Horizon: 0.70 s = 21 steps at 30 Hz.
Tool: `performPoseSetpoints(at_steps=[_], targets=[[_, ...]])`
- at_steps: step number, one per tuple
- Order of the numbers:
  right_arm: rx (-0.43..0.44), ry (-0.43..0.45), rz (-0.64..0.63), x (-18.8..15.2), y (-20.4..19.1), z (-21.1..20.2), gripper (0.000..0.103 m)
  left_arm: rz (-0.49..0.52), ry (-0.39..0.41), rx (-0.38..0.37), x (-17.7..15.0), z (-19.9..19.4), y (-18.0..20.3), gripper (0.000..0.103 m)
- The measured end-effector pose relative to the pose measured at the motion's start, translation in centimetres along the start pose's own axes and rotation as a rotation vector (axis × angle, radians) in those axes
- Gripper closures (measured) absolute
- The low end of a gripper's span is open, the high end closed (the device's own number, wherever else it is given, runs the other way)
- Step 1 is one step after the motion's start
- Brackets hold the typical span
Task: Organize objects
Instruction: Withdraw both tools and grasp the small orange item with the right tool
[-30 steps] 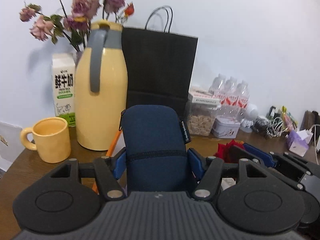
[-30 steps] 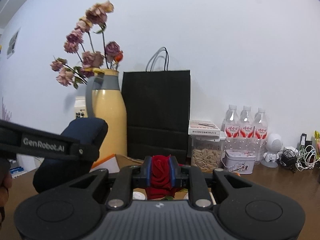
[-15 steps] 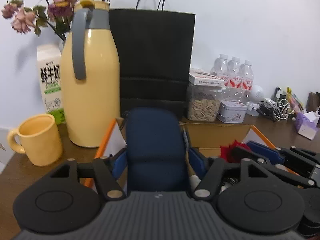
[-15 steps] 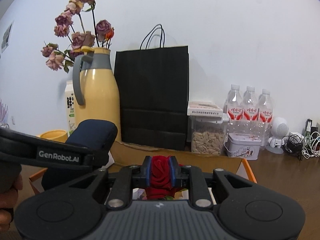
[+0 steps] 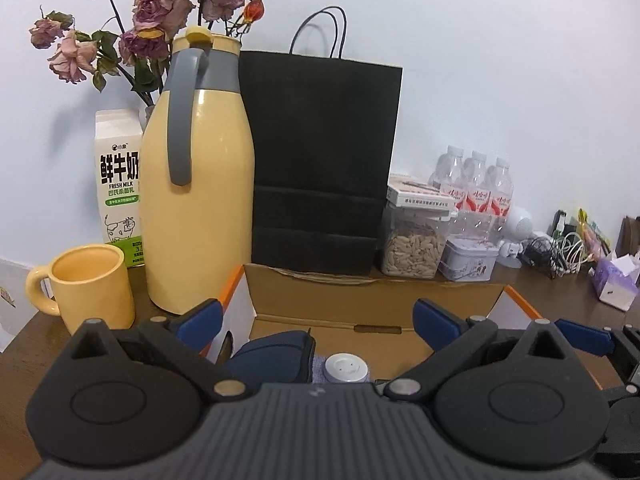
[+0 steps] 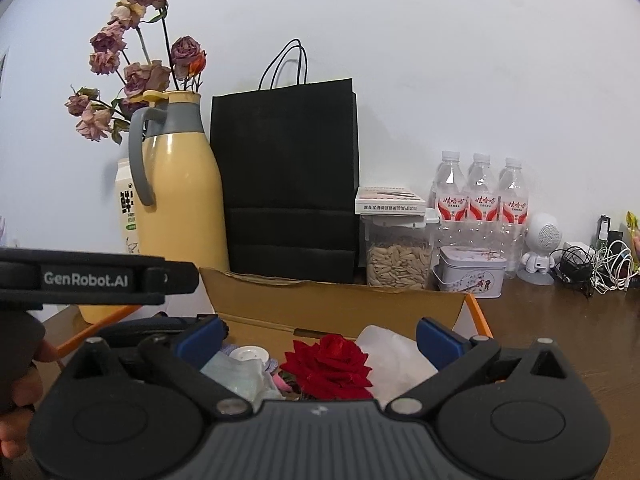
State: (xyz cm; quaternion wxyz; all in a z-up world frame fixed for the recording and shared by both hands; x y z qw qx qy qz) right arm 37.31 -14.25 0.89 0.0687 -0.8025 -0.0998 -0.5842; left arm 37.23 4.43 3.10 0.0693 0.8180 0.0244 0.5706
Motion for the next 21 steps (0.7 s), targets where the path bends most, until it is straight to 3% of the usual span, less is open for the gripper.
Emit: performPoseSetpoints(at_steps=[13, 21], targets=[[-0.003, 0.05, -0.024, -0.4, 1.1, -5.0, 0.0, 0.009, 0.066, -0.05, -1.6, -5.3, 1.0, 0.0], [-0.005, -0.003, -0.037, -3.2, 2.3, -8.8, 0.0, 0.067, -0.005, -0.059, -6.0, -9.0, 1.0, 0.0]])
Point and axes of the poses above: each gripper's, at about its wrist camera, not at the fingertips, and z roughly the way its jaws point, y to its right, x to its top, the point moved 6 cm from there along z, roughly the way its jaws point, and after that the axes turned 6 degrees about -x, right-handed, at the moved point
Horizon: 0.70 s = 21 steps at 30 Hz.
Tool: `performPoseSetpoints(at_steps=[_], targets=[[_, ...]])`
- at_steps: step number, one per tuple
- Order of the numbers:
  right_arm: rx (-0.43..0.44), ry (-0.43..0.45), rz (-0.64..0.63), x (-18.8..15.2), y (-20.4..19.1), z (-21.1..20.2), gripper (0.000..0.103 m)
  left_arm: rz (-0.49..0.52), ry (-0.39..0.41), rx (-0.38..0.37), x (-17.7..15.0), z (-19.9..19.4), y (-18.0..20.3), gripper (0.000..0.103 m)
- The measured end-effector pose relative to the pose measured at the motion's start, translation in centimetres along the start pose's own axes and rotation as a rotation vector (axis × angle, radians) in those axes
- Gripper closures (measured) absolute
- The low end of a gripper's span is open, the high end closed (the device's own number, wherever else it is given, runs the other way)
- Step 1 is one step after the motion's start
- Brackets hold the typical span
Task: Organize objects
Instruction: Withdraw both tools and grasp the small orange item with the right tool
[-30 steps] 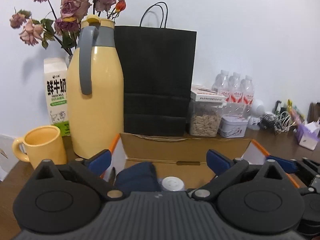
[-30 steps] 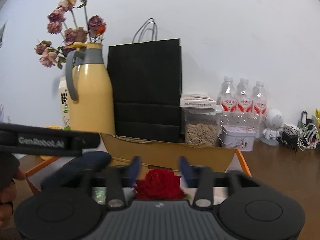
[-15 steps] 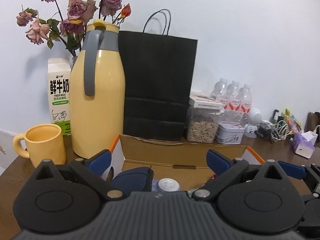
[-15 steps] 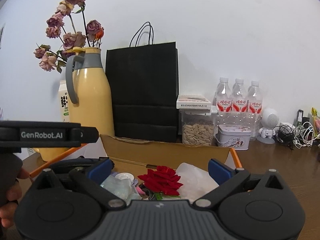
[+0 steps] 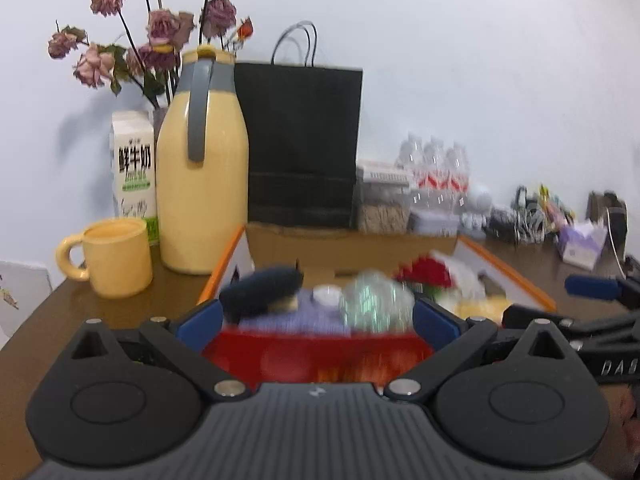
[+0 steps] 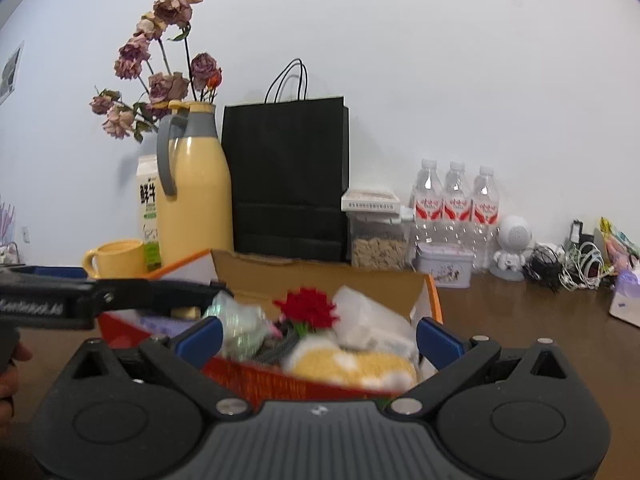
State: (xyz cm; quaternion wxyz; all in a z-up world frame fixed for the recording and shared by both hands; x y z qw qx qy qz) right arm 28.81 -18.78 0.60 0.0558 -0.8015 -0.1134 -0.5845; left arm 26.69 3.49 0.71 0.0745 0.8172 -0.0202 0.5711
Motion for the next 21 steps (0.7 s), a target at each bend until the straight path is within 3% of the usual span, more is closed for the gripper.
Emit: performPoseSetpoints(at_steps=[17, 21], targets=[[0.039, -0.238, -0.068, -6.8, -0.8, -2.8, 0.001, -0.057, -0.16, 0.003, -5.9, -3.6, -1.8, 0.0], [0.056, -0.263, -0.068, -7.2, -1.1, -2.7, 0.017, -0.076, -0.171, 0.0, -6.2, -3.6, -2.1, 0.0]])
Point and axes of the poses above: each gripper's, at about its wrist camera, not at the fingertips, and z roughly the way its jaws point, y to its right, x to its top, the point moved 6 cm from there along z, roughly the way its jaws point, and after that the axes turned 6 degrees about -x, right-handed, at the moved point
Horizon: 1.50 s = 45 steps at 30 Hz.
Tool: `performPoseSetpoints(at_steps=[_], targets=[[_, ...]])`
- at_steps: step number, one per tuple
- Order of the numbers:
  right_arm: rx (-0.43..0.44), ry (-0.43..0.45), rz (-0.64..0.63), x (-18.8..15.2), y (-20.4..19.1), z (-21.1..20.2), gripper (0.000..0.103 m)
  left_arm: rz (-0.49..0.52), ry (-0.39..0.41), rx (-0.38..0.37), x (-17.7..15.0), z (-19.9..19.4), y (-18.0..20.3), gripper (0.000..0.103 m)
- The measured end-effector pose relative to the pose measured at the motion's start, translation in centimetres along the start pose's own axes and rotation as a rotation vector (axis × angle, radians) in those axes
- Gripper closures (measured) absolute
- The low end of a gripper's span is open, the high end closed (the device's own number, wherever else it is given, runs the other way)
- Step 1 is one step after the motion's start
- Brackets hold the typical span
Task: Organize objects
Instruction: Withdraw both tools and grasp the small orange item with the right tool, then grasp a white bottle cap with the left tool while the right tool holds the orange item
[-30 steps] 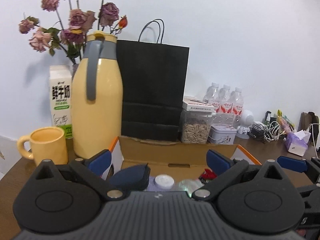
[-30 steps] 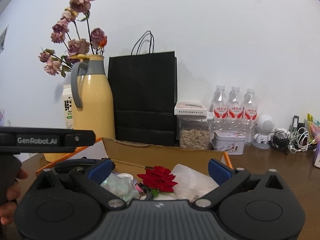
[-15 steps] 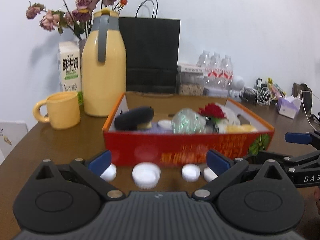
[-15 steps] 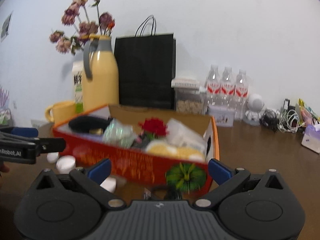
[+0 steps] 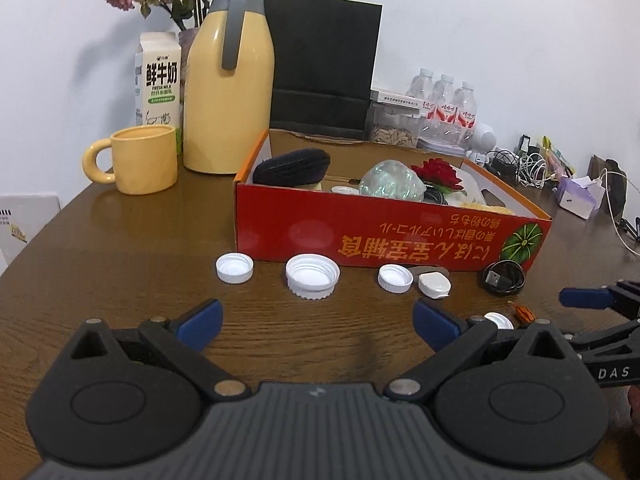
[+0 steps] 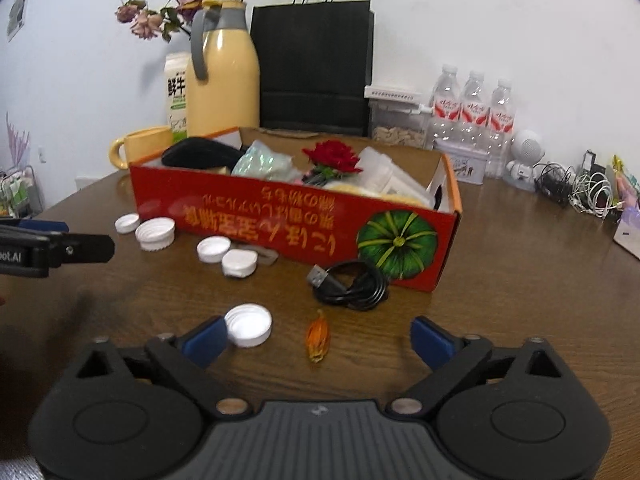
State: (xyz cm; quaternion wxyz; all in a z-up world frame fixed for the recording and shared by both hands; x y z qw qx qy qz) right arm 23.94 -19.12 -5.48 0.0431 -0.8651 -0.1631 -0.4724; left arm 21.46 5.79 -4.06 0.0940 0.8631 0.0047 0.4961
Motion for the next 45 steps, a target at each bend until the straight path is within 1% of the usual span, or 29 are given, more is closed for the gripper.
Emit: performPoseSetpoints(at_steps=[1, 3, 4, 5, 6, 8, 10, 14, 15, 16, 18, 23, 32, 36, 45], targets=[[0.003, 0.0, 0.011, 0.0, 0.1, 0.0, 0.02, -0.004, -0.003, 0.0, 0.0, 0.1, 0.0, 0.0], [-0.004, -0.002, 0.04, 0.1, 0.5, 0.1, 0.035, -0.014, -0.008, -0.007, 0.0, 0.1, -0.1, 0.0], [-0.013, -0.007, 0.053, 0.1, 0.8, 0.2, 0.046, -0.019, -0.008, -0.008, 0.0, 0.2, -0.2, 0.0], [-0.018, -0.014, 0.065, 0.1, 1.0, 0.3, 0.052, -0.021, -0.008, -0.01, 0.0, 0.2, -0.2, 0.0], [-0.02, -0.023, 0.074, 0.1, 1.2, 0.5, 0.06, -0.023, -0.008, -0.011, 0.0, 0.2, -0.2, 0.0], [-0.014, -0.04, 0.077, 0.0, 1.2, 0.8, 0.063, -0.025, -0.013, -0.014, -0.1, 0.3, -0.2, 0.0], [-0.005, -0.057, 0.071, 0.0, 1.0, 1.2, 0.067, -0.028, -0.019, -0.017, -0.1, 0.3, -0.2, 0.0], [-0.034, -0.06, 0.057, 0.1, 0.7, 1.6, 0.069, -0.03, -0.023, -0.016, -0.2, 0.4, -0.2, 0.0], [-0.037, -0.06, 0.057, 0.2, 0.7, 1.7, 0.072, -0.03, -0.023, -0.015, -0.1, 0.4, -0.2, 0.0], [-0.035, -0.059, 0.056, 0.2, 0.6, 1.7, 0.081, -0.03, -0.023, -0.014, -0.1, 0.4, -0.2, 0.0], [-0.033, -0.056, 0.052, 0.3, 0.5, 1.7, 0.091, -0.029, -0.022, -0.012, -0.2, 0.4, -0.2, 0.0], [-0.023, -0.041, 0.049, 0.3, 0.4, 1.3, 0.091, -0.024, -0.025, 0.001, -0.2, 0.6, -0.2, 0.0], [-0.052, 0.109, 0.055, 0.9, 0.9, -1.1, 0.091, -0.008, -0.028, 0.028, -0.5, 0.8, 0.5, 0.0], [-0.052, 0.141, 0.067, 1.1, 1.7, -1.6, 0.091, -0.005, -0.044, 0.0, -0.8, 1.2, 2.1, 0.0], [-0.074, 0.17, 0.113, 0.7, 4.6, -2.3, 0.091, 0.055, -0.09, -0.065, -1.7, 3.1, 7.2, 0.0]])
Point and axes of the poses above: each gripper's, at about its wrist camera, not at the fingertips, and z roughly the way its jaws point, y to its right, x to its top, the point moved 6 cm from there along z, roughly the way its jaws point, and after that the axes turned 6 degrees about -x, right-handed, at the moved point
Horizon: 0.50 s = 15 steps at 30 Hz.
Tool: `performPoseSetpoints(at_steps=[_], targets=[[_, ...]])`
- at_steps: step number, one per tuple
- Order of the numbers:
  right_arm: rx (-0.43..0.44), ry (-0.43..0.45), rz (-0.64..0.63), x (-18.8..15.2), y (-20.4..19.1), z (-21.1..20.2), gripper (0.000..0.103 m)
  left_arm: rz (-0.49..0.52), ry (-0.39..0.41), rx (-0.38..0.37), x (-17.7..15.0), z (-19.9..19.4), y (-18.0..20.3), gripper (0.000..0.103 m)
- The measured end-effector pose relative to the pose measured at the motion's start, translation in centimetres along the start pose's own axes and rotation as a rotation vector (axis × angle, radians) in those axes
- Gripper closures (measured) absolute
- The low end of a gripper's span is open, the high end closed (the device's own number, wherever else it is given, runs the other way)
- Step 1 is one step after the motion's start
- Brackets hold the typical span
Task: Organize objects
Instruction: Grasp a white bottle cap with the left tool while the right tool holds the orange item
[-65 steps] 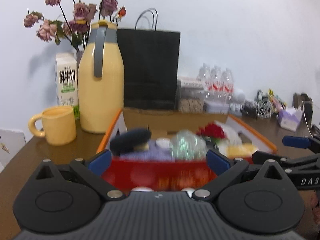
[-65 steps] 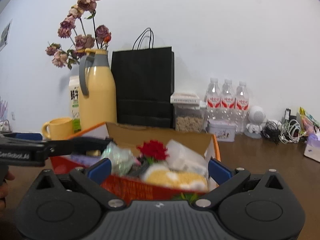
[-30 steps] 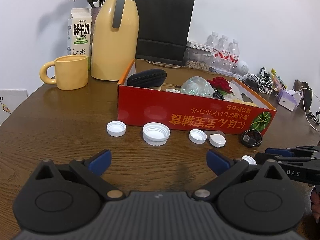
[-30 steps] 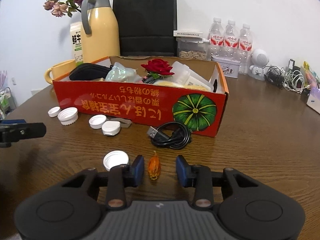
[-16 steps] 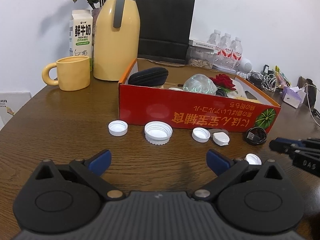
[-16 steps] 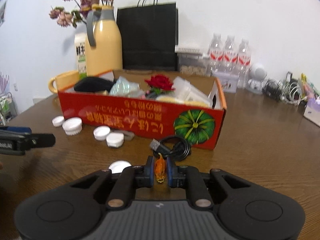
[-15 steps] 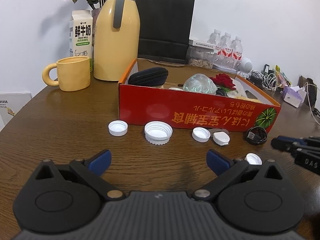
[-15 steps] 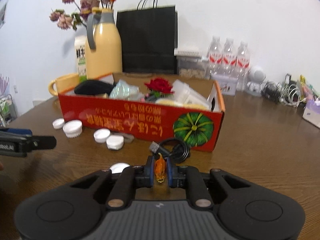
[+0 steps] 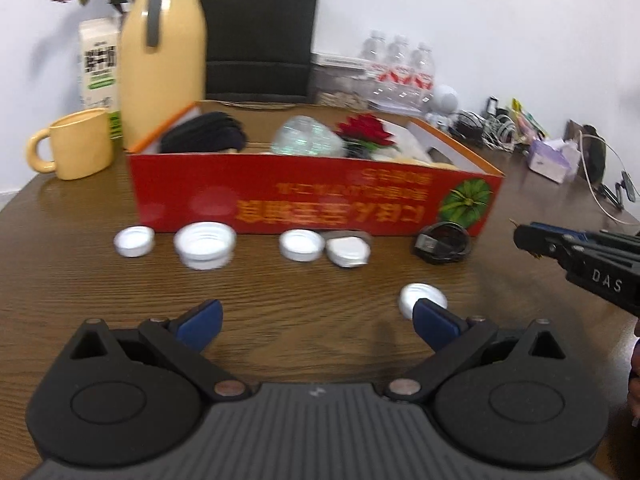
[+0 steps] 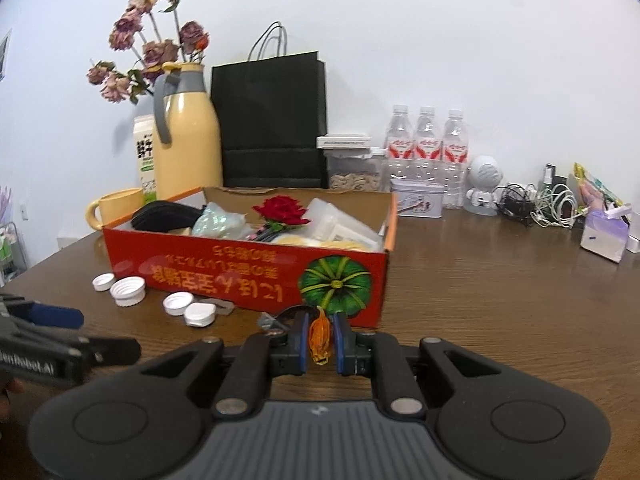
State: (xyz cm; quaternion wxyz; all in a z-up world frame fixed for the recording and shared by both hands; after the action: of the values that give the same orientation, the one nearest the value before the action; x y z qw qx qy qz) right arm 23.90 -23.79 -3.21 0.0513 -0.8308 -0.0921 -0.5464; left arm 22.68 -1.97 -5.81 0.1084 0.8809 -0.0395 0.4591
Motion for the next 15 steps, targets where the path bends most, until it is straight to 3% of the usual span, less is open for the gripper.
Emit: performPoseSetpoints(at_steps=[5, 15], targets=[[-0.013, 0.005, 0.021, -0.1, 1.1, 0.0, 0.091, 0.011, -0.051, -0.026, 0.1, 1.7, 2.0, 0.0], [-0.03, 0.013, 0.017, -0.2, 1.5, -0.2, 0.091, 0.046, -0.083, 0.024, 0.6, 3.7, 3.8, 0.0]])
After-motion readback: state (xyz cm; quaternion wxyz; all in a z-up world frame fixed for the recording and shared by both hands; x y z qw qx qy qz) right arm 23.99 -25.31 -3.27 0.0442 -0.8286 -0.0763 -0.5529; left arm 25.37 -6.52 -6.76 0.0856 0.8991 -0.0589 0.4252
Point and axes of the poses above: each gripper's, at about its wrist camera, not at the fingertips, and z roughly the way its jaws point, y to its right, x to its top, the point moved 6 cm from there along z, roughly the way its jaws point, and after that the axes turned 6 degrees about -x, right-handed, at the moved point
